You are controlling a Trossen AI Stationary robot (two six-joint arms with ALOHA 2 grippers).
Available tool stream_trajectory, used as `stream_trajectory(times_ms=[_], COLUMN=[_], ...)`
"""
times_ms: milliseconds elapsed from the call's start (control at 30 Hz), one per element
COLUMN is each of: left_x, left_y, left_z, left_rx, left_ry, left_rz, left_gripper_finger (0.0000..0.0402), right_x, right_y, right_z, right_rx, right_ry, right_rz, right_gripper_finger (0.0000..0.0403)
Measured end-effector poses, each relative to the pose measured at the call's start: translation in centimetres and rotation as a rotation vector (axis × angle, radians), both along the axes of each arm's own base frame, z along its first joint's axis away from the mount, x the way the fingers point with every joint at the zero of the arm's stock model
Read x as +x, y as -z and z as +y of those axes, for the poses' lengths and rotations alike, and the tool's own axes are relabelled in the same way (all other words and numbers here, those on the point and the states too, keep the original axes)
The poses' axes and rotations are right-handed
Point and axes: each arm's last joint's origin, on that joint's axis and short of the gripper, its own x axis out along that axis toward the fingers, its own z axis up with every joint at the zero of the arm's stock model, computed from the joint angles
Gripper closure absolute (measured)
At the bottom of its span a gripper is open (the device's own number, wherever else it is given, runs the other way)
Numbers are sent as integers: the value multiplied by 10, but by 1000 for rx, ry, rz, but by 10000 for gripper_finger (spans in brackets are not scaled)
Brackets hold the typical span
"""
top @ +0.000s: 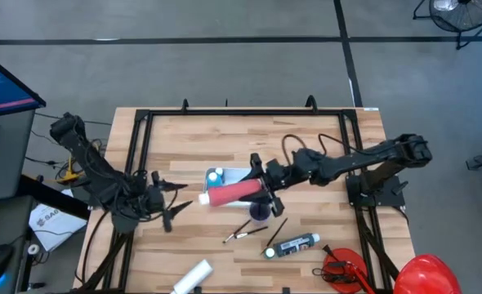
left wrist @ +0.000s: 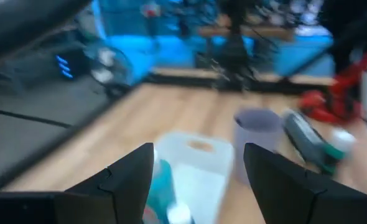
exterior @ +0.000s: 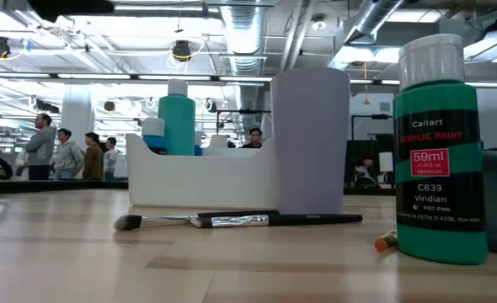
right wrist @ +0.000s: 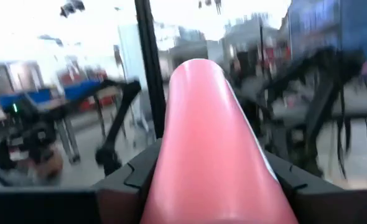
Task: Pick & Place Paint Supplies
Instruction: Put the red paint bottle into the white bin
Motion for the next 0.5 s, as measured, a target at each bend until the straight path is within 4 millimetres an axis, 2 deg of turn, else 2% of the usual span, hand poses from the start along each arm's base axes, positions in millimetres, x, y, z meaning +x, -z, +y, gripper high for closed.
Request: stream_trajectory(times_ms=[133,267,367,500], left_x=[27,56,73,81], left_y=[3,3,-2,-10], left_z=[-6,-14,-15,-12], left_rx=[75,149,152,158], left_ry=[-78,45,144,202], left_rz=[-23,-54,-163,-298], left_gripper_finger=[160,160,162,182], right_x=[7,16,19,20], right_y=[3,13,16,17], right_z=[2,2,-1,-2], right_rx=[19,52,86,89], right_ry=[9,13,13,13], right_rz=[-102,-176,-203,-197], right_gripper_finger=[213,184,190,219])
